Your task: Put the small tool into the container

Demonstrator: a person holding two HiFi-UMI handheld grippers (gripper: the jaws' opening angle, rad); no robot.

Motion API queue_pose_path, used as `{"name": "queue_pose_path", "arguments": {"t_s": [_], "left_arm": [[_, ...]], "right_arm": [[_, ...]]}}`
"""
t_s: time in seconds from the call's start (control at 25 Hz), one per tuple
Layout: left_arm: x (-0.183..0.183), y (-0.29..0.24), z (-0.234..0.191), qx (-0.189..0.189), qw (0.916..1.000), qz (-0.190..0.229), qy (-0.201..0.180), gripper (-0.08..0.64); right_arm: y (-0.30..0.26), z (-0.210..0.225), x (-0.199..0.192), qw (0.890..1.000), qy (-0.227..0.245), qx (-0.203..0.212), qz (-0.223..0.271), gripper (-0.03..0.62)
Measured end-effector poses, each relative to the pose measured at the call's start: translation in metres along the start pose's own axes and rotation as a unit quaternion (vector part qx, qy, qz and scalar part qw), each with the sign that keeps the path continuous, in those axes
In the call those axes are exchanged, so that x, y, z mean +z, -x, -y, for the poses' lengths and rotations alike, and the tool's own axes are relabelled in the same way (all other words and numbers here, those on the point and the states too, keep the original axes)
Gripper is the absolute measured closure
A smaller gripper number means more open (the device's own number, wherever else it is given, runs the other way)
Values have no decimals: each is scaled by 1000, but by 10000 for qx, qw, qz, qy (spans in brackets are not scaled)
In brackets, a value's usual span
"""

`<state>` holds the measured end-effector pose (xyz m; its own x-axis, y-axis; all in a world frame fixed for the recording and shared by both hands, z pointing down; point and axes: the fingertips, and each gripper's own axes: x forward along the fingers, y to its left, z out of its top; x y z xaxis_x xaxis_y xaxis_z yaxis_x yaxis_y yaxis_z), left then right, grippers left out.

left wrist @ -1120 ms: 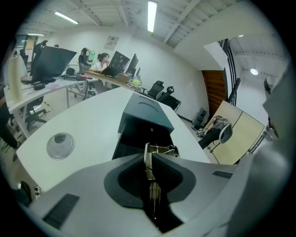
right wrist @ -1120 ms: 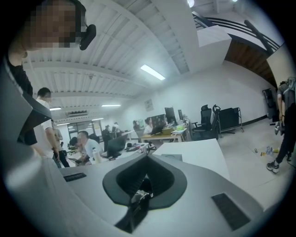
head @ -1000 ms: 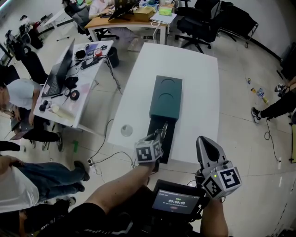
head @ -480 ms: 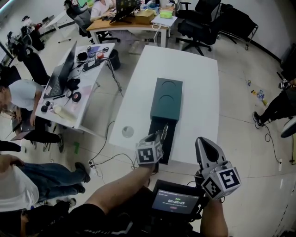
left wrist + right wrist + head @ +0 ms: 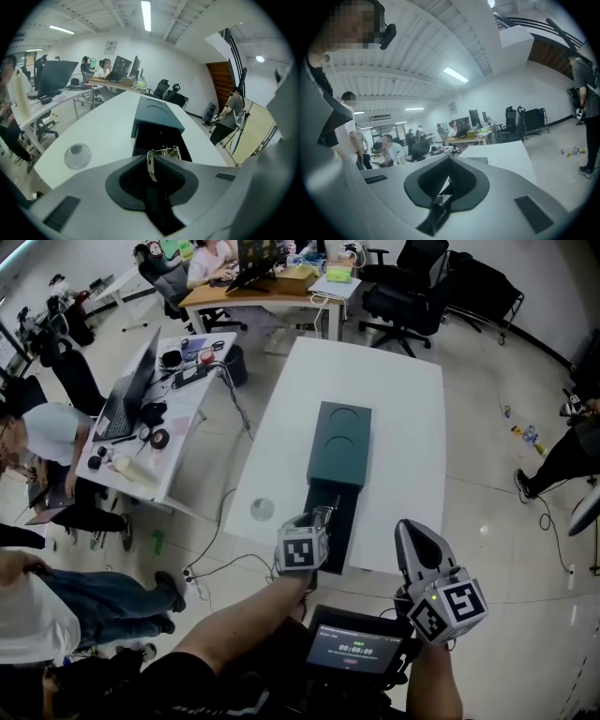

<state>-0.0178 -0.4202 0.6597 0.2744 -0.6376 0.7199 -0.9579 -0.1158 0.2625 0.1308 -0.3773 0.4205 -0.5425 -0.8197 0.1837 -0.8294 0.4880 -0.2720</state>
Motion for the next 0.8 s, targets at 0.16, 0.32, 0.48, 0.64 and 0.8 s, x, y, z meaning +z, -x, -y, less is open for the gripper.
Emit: {"name": "queue_pose_path", "arguments": {"t_s": [0.16,0.32,0.48,0.64,0.8], "left_arm": [[-2,-1,2,46,9999,-68,-133,482],[-5,0,5,118,9994,-204,-269,482],[-5,1,8,152,9990,-210,-351,482],[-5,-3,17,103,9989,-251,-386,482],[-7,-3,21,125,9986,-264,-447,482]], "right_arm": [[4,0,2,10000,8,8,37,575],[11,1,5,10000,-16,-28,56,574],[18,2,7,10000,-43,-55,61,574],[22,6,7,9999,-49,-74,73,574],[27,7,9,9999,-45,-89,89,575]]}}
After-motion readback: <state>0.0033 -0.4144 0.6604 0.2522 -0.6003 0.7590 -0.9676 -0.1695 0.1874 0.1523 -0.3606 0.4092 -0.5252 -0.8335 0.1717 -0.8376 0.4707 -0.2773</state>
